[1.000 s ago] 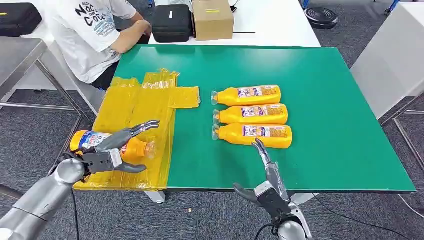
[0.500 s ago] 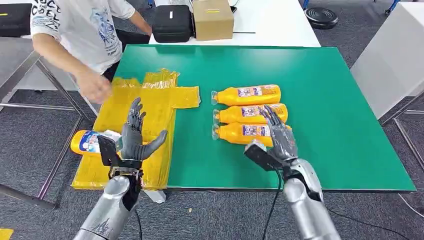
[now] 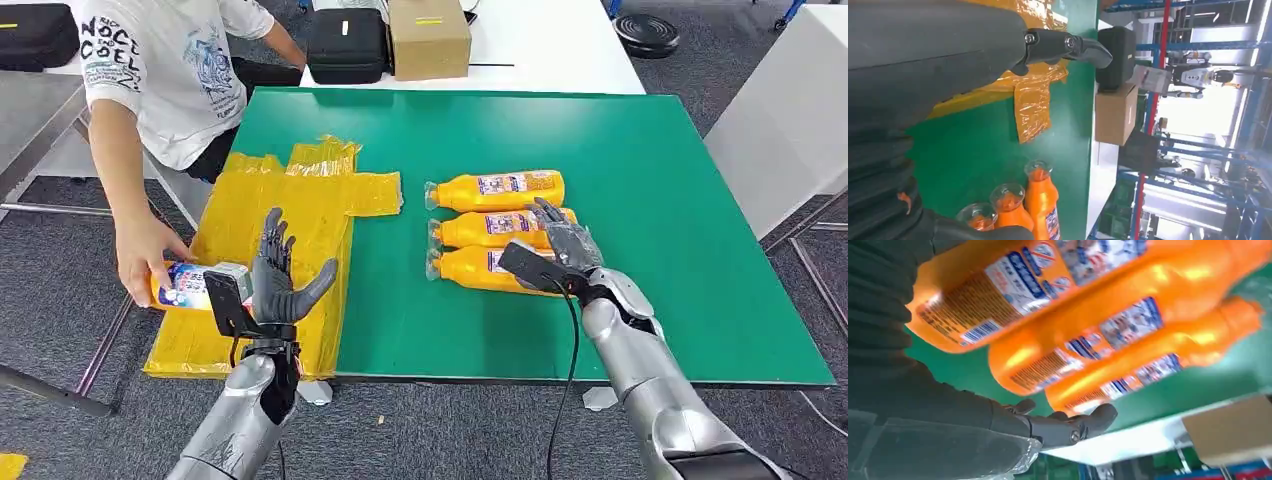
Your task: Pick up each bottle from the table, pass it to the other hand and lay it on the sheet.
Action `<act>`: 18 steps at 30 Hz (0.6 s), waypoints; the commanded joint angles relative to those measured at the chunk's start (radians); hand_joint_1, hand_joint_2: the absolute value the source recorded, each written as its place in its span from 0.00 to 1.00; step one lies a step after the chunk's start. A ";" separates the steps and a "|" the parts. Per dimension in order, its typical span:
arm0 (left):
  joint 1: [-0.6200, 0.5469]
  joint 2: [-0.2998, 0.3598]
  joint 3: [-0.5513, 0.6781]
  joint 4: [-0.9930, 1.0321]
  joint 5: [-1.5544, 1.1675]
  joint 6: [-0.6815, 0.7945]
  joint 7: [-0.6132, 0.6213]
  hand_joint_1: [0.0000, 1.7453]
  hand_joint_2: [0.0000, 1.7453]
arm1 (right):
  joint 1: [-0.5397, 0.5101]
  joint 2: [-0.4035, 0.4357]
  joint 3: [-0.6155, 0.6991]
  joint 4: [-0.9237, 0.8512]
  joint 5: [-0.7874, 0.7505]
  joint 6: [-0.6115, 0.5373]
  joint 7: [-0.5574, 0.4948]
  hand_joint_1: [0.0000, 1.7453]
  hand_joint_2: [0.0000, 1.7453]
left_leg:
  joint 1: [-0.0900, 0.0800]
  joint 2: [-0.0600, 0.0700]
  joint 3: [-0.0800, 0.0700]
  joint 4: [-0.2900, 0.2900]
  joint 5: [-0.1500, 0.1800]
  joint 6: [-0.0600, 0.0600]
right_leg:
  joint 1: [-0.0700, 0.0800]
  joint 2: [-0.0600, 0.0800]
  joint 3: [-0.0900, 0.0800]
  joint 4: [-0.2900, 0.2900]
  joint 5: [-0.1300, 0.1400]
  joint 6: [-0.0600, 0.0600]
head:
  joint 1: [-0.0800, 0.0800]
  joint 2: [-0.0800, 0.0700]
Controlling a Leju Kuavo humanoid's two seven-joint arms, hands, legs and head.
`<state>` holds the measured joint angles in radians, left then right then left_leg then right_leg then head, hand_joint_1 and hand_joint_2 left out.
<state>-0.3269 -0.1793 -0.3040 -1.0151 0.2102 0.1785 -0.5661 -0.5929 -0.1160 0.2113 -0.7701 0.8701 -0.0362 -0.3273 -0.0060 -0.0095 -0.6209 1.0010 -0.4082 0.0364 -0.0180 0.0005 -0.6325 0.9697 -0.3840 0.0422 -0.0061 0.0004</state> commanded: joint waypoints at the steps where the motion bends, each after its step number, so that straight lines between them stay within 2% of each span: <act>1: -0.050 0.014 -0.008 0.080 -0.009 0.009 -0.002 0.00 1.00 | -0.039 -0.031 0.067 0.116 -0.032 0.033 -0.040 0.00 1.00 | 0.001 0.001 0.004 0.000 -0.002 -0.002 | 0.001 0.000 0.004 0.000 -0.002 -0.001 | 0.000 0.000; 5: -0.034 0.030 -0.017 0.032 -0.019 0.017 -0.006 0.00 1.00 | -0.009 -0.051 0.073 0.010 -0.057 0.066 -0.045 0.00 1.00 | 0.001 0.001 0.005 0.001 -0.003 -0.002 | 0.001 0.000 0.005 0.000 -0.003 -0.002 | 0.000 0.000; 11: -0.016 0.038 -0.032 0.004 -0.036 0.034 -0.009 0.00 1.00 | 0.017 -0.070 0.085 -0.059 -0.059 0.080 -0.034 0.00 1.00 | 0.001 0.002 0.004 0.000 -0.002 -0.002 | 0.001 0.001 0.003 0.000 -0.002 -0.001 | 0.000 0.000; 18: -0.028 0.036 -0.028 0.039 -0.035 0.037 -0.009 0.00 1.00 | 0.017 -0.085 0.100 -0.010 -0.072 0.103 -0.031 0.00 1.00 | 0.001 0.001 0.005 0.000 -0.002 -0.002 | 0.001 0.000 0.005 0.000 -0.002 -0.002 | 0.000 0.000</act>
<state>-0.3266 -0.1698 -0.3059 -1.0216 0.1774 0.2129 -0.5768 -0.5596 -0.1721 0.2606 -0.8118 0.8057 0.0477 -0.3643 -0.0060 -0.0093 -0.6209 1.0010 -0.4083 0.0364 -0.0180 0.0006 -0.6325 0.9696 -0.3840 0.0422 -0.0061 0.0004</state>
